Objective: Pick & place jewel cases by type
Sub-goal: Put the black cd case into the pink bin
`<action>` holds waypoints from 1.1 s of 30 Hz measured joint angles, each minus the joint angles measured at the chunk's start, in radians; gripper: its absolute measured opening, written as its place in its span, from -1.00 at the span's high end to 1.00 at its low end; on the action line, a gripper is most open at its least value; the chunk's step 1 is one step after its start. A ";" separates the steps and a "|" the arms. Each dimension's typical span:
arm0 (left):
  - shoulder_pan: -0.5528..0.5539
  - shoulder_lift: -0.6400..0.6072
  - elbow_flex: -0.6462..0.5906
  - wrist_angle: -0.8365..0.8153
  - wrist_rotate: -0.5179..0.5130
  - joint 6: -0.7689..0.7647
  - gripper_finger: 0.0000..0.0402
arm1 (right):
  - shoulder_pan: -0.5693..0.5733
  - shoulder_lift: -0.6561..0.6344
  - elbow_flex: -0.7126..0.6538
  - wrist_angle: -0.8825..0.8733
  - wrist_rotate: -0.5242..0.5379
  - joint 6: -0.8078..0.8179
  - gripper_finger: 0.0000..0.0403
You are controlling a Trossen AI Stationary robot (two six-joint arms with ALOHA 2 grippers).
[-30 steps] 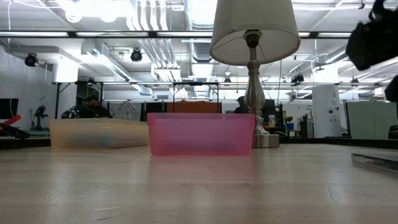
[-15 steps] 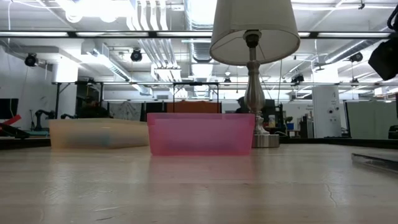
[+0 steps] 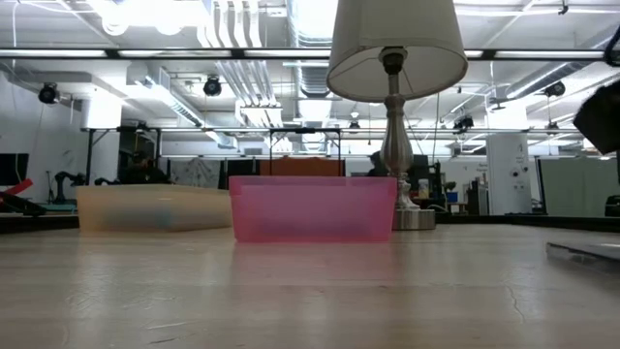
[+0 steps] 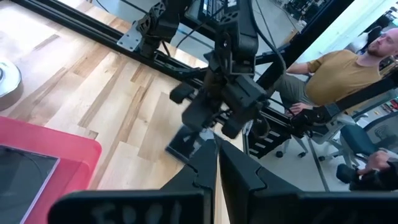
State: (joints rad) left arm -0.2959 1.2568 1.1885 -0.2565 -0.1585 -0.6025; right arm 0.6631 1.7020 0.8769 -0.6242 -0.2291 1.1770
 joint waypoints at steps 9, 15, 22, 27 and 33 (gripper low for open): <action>0.000 0.000 0.000 0.001 0.000 0.000 1.00 | -0.025 0.012 0.095 0.009 0.197 -0.056 0.96; 0.000 0.000 0.000 0.001 0.000 -0.013 1.00 | -0.038 0.006 0.152 -0.010 0.187 -0.058 0.96; 0.000 0.000 0.000 0.000 0.000 -0.016 1.00 | -0.037 -0.013 0.316 -0.162 0.209 -0.078 0.96; 0.000 0.000 0.000 -0.011 0.000 0.000 1.00 | -0.037 -0.024 0.404 -0.193 0.258 -0.095 0.96; 0.000 0.000 0.000 -0.023 0.000 0.009 1.00 | -0.038 -0.027 0.474 -0.188 0.312 -0.129 0.96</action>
State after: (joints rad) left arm -0.2962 1.2564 1.1885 -0.2790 -0.1585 -0.5938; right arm 0.6255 1.6752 1.3514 -0.8122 0.0832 1.0484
